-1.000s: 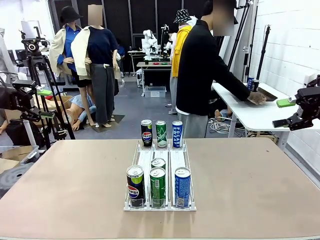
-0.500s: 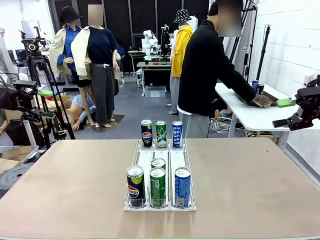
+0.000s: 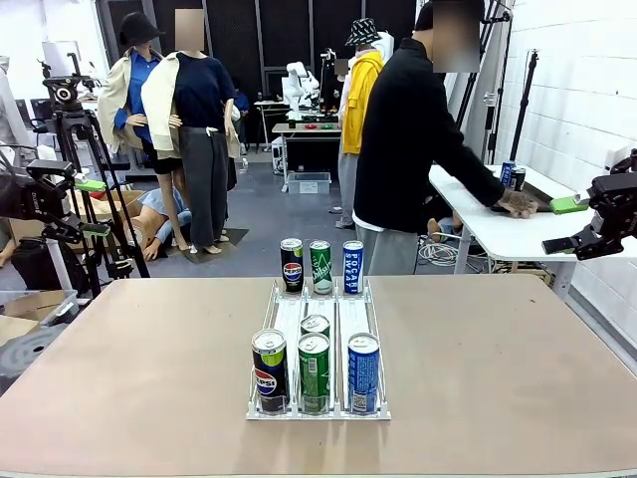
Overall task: Retrieve and hand over the desired beverage to the person.
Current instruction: Place the picked can on the Handle tray extended by the person.
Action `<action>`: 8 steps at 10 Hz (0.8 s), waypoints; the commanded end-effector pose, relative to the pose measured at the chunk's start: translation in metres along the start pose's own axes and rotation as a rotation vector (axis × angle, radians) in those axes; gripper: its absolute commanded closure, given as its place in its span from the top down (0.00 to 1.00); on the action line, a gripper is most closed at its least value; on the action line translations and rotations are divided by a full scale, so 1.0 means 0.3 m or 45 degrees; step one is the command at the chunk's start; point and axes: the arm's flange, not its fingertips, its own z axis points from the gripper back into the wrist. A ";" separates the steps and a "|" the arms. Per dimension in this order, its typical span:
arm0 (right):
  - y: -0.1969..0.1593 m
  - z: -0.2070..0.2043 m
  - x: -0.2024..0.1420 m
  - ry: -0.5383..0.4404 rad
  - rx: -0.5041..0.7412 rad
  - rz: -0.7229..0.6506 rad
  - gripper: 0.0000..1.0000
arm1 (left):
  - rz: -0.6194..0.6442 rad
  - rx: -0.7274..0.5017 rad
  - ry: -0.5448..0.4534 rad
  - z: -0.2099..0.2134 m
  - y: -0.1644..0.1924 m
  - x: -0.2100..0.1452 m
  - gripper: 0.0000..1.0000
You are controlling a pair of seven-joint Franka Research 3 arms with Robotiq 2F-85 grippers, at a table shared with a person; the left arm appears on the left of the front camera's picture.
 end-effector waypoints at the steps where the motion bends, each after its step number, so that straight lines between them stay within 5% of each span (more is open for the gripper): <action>1: 0.001 -0.005 -0.016 0.005 0.009 0.005 1.00 | -0.002 0.001 -0.004 0.006 -0.002 -0.001 1.00; 8: 0.001 -0.005 -0.016 0.005 0.009 0.005 1.00 | -0.002 0.001 -0.004 0.006 -0.002 -0.001 1.00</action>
